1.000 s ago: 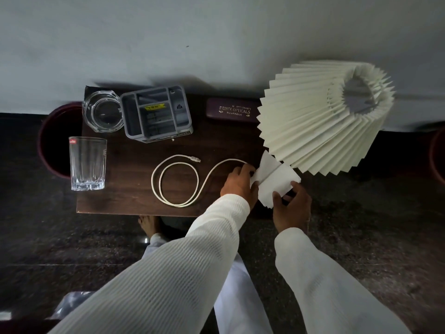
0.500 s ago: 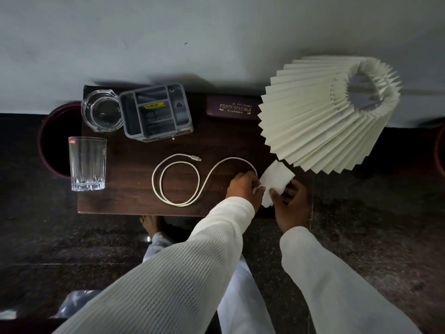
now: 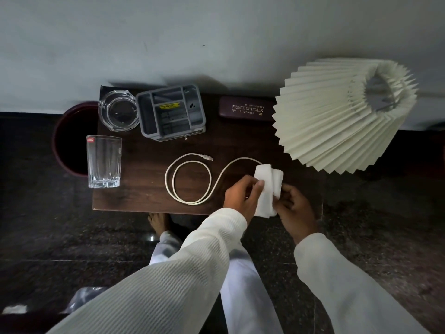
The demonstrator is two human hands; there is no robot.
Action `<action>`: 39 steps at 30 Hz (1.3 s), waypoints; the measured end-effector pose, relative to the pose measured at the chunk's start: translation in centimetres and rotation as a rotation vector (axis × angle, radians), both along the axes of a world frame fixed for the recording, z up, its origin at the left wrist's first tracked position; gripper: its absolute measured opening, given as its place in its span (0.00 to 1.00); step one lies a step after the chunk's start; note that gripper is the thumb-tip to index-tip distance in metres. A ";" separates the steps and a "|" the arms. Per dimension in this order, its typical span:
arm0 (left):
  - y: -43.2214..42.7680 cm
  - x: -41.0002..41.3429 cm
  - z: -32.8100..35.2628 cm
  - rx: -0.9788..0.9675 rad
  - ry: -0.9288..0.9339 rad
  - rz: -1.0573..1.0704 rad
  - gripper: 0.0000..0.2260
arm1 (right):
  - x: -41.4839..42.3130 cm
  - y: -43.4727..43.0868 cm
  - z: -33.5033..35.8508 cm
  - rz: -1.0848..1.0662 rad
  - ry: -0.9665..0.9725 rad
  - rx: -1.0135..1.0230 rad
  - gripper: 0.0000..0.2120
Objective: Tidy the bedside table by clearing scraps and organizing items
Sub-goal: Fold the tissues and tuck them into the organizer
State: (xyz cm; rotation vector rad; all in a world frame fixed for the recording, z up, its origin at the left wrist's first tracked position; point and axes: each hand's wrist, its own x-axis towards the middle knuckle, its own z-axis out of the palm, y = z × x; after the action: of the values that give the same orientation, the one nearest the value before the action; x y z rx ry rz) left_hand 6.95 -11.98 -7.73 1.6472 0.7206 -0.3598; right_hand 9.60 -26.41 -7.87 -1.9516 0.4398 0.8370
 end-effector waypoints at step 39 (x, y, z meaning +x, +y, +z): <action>23.2 5.5 2.2 0.212 0.083 0.428 0.20 | 10.3 22.2 3.0 -0.129 -0.126 0.147 0.04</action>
State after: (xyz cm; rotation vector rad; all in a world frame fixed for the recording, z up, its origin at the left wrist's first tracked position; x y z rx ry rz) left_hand 12.40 11.20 -5.57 1.6275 1.1788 -0.0446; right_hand 19.91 -4.18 -4.86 -1.8082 0.4133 0.6424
